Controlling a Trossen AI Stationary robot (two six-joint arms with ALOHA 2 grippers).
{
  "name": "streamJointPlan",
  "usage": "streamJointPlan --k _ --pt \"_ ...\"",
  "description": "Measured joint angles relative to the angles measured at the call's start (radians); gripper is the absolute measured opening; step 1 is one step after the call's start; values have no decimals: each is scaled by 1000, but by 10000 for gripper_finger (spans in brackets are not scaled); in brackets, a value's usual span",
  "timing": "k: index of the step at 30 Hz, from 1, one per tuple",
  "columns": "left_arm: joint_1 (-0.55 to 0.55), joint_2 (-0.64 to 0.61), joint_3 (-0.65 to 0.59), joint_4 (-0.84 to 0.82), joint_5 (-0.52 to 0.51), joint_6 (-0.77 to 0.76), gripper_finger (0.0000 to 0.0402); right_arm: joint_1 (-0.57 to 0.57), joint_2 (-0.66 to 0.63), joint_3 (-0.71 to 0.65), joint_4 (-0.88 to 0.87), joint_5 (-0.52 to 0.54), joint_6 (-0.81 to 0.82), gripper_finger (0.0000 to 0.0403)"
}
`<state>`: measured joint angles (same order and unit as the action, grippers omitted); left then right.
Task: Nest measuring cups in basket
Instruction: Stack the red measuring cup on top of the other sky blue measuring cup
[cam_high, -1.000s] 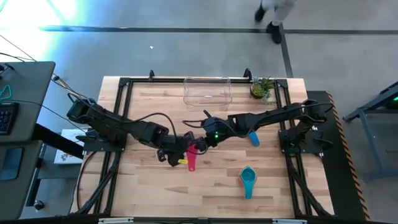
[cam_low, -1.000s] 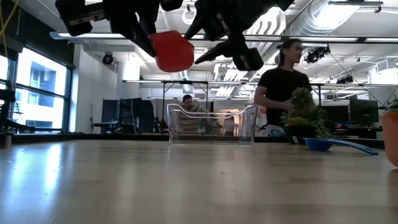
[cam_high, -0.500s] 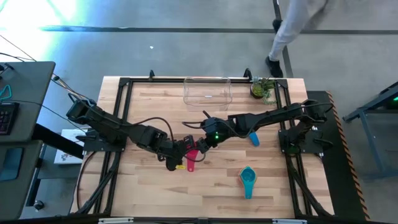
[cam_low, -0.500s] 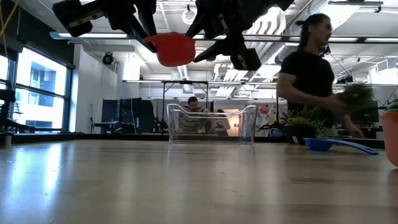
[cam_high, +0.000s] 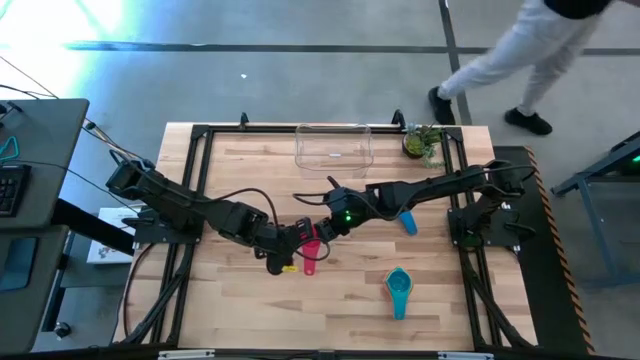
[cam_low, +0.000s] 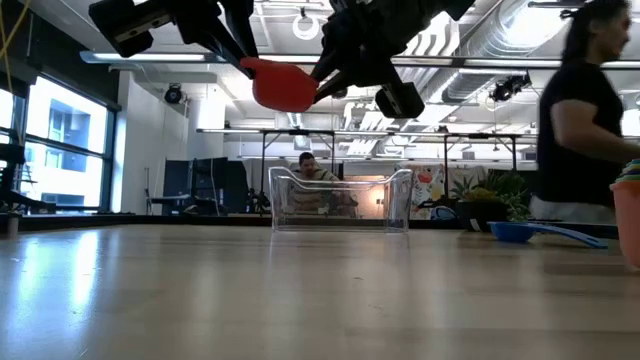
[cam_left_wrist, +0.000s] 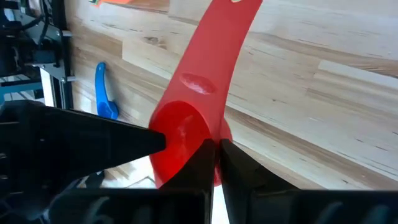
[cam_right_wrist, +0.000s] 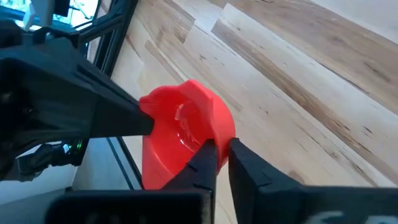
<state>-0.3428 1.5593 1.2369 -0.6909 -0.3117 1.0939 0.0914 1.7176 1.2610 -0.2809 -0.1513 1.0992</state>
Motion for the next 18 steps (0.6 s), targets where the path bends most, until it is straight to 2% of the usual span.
streamJointPlan --k 18 --pt "0 2 -2 -19 9 -17 5 3 -1 0 5 -22 48 0"
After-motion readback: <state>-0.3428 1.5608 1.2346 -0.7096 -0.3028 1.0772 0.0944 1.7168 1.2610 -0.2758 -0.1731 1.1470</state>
